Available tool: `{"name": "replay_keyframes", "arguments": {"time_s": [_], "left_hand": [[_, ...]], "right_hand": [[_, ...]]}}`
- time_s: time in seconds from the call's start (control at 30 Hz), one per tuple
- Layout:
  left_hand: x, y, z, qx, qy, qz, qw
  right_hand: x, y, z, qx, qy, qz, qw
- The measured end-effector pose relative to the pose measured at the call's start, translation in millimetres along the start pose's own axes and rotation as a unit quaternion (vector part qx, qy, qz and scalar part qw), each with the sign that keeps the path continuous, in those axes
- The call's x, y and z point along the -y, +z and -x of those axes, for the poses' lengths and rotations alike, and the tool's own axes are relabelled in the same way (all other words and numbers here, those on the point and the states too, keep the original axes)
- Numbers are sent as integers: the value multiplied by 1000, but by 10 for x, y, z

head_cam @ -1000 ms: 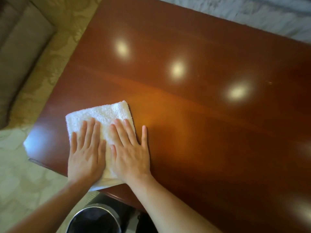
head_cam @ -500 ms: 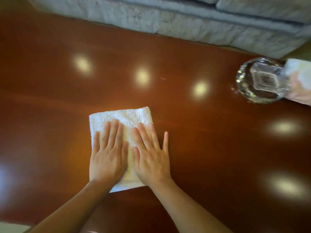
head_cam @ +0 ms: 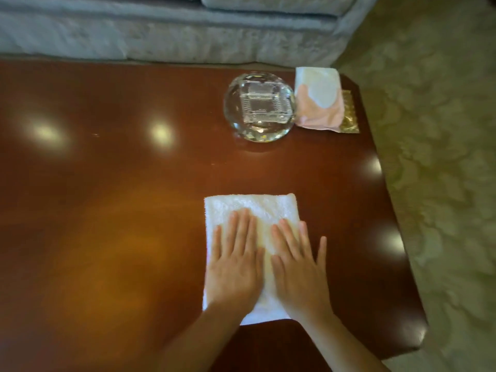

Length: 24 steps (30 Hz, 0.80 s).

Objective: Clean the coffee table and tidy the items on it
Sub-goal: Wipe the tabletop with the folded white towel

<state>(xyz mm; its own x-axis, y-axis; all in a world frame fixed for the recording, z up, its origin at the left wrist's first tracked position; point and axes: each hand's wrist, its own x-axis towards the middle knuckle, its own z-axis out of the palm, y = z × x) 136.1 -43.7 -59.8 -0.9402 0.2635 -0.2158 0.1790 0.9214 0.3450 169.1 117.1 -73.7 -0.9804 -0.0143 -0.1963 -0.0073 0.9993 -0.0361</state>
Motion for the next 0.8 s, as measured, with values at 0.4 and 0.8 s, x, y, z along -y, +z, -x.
{"name": "replay_keyframes", "arguments": {"time_s": [0.4,0.8], "left_hand": [[87,-305,-28,63,131,89,985],[-686,2,-805,98,141,-94,981]], "right_hand": [[215,-164,109,-5,94,-16,995],[-725,-114,-445,-39,66,-25,997]]}}
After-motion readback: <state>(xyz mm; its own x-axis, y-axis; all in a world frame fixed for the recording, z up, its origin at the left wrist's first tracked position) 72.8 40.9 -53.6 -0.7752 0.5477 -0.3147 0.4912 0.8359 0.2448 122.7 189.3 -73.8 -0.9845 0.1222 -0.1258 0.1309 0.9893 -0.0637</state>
